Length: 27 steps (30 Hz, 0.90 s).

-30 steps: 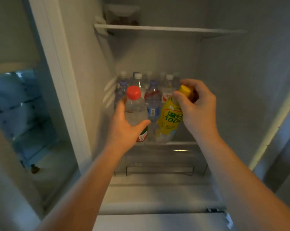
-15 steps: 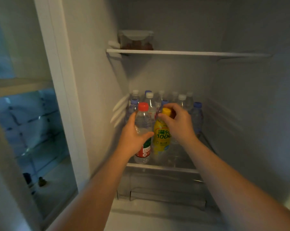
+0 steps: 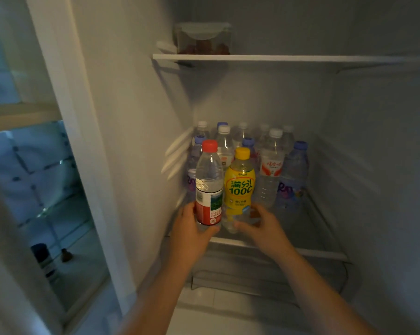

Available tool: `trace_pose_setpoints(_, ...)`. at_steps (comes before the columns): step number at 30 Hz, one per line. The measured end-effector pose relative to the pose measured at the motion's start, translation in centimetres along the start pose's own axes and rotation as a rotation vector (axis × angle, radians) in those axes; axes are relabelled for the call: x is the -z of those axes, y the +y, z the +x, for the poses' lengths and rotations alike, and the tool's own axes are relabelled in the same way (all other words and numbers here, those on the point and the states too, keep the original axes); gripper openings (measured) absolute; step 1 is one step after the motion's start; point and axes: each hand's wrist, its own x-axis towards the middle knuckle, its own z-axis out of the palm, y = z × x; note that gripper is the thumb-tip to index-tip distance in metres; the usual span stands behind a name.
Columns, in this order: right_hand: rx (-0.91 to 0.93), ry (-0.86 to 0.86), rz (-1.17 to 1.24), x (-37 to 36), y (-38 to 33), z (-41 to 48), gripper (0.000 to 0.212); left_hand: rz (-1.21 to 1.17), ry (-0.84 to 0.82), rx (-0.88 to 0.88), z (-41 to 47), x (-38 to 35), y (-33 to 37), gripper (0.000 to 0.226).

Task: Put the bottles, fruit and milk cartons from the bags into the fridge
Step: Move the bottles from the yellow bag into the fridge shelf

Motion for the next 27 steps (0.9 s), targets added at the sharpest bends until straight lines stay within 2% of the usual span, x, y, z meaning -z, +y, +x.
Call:
trace_pose_setpoints(4,-0.022,-0.030,0.002,-0.3,0.3,0.6,0.049,0.059,0.079,0.057,-0.2,0.1,0.8,0.063)
trace_pose_setpoints(8,-0.029,-0.033,-0.045,-1.4,-0.2,1.6,0.037,0.132,0.102,0.096,0.3,-0.2,0.9,0.045)
trace_pose_setpoints(15,-0.015,-0.048,-0.199,-4.2,-1.5,4.4,0.032,0.168,0.152,0.151,2.8,-0.3,0.8,0.013)
trace_pose_setpoints(18,-0.012,-0.016,-0.256,-5.5,-1.8,5.4,0.030,0.126,0.191,0.165,3.5,-0.3,0.5,0.012)
trace_pose_setpoints(24,-0.003,0.061,-0.320,-7.1,-1.7,5.2,0.039,0.153,0.240,0.156,3.6,-0.6,0.6,0.023)
trace_pose_setpoints(27,-0.013,0.047,-0.304,-7.0,-1.8,5.0,0.041,0.189,0.258,0.122,3.2,-0.8,0.7,0.025)
